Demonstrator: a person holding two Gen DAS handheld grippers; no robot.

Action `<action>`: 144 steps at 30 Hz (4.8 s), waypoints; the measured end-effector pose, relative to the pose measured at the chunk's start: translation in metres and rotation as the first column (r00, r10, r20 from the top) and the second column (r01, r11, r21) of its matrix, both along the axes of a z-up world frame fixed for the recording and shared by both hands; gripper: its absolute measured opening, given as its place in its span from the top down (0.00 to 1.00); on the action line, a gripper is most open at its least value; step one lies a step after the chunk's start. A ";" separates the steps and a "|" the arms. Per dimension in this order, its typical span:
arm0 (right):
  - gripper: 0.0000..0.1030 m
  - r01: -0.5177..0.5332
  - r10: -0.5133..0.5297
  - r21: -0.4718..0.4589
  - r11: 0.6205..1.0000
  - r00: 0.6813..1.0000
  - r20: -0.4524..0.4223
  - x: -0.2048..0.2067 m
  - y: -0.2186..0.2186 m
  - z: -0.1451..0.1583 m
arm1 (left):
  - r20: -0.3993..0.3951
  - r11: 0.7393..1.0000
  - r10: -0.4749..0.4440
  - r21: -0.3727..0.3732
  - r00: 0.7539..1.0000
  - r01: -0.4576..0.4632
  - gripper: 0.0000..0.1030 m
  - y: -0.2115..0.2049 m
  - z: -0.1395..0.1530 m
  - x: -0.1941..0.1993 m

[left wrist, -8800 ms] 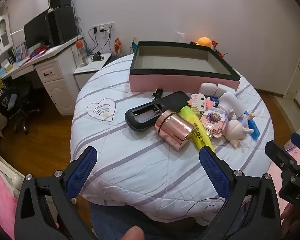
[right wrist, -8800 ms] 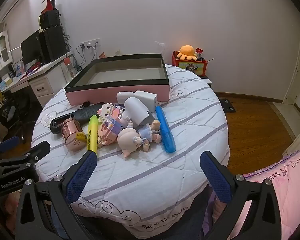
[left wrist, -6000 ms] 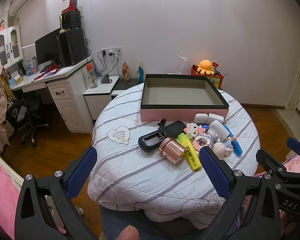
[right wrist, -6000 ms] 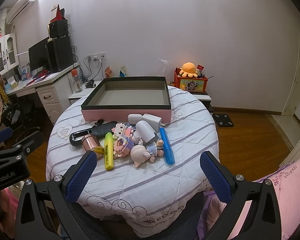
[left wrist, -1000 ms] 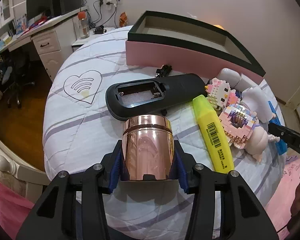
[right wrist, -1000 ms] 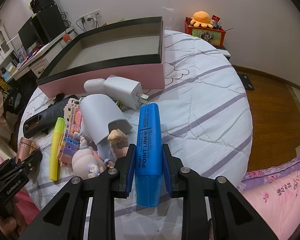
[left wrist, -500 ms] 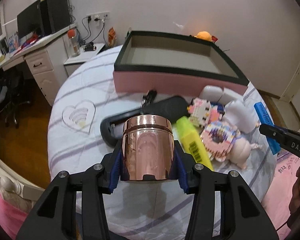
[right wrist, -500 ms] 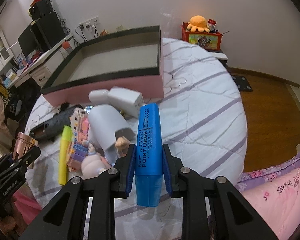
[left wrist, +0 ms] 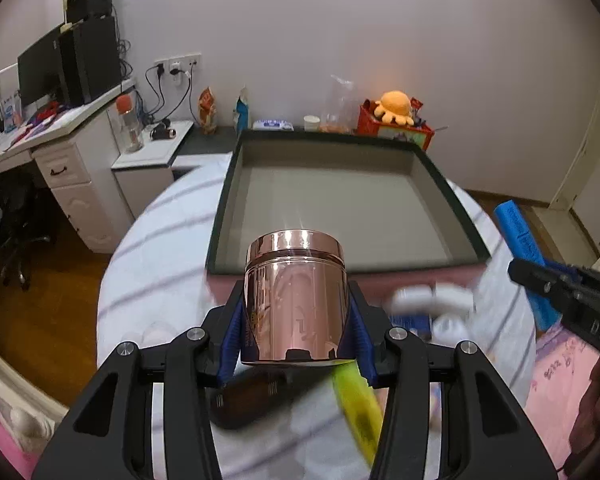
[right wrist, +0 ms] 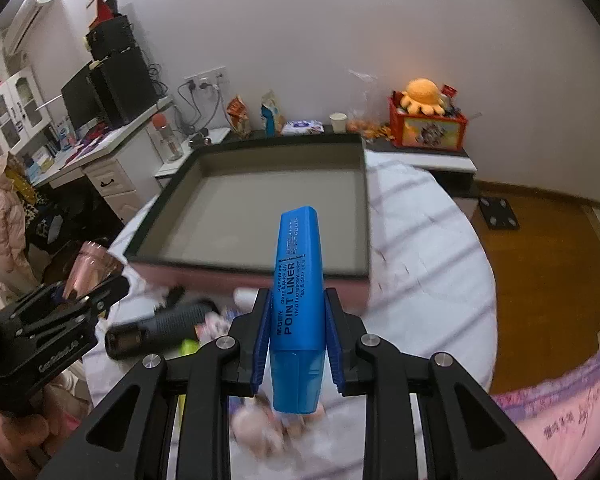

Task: Organize rigid objects
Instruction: 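Carry cup and blue highlighter into the pink box and open both tools, then grasp the black remote with the left tool, then lift the remote with the left tool while the right tool grasps the white hair dryer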

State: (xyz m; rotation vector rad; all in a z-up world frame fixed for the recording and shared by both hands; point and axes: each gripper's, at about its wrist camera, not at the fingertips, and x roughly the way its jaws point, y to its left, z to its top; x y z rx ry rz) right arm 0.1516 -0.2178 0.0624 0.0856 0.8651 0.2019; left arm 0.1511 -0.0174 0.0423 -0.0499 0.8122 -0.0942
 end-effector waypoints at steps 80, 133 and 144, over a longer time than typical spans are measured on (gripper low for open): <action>0.21 0.096 -0.098 -0.020 0.995 0.992 -0.074 -0.067 0.003 -0.041 | -0.072 0.994 0.060 0.091 0.996 -0.053 0.00 0.031 -0.044 -0.062; 0.38 -0.063 0.062 0.001 0.998 0.973 -0.222 -0.006 0.018 -0.090 | -0.204 0.973 -0.229 -0.056 0.952 0.222 0.60 0.005 -0.091 -0.019; 0.40 -0.015 0.031 0.079 0.997 0.979 -0.199 -0.012 0.007 -0.088 | -0.203 0.975 -0.217 -0.094 0.955 0.201 0.60 0.011 -0.087 -0.022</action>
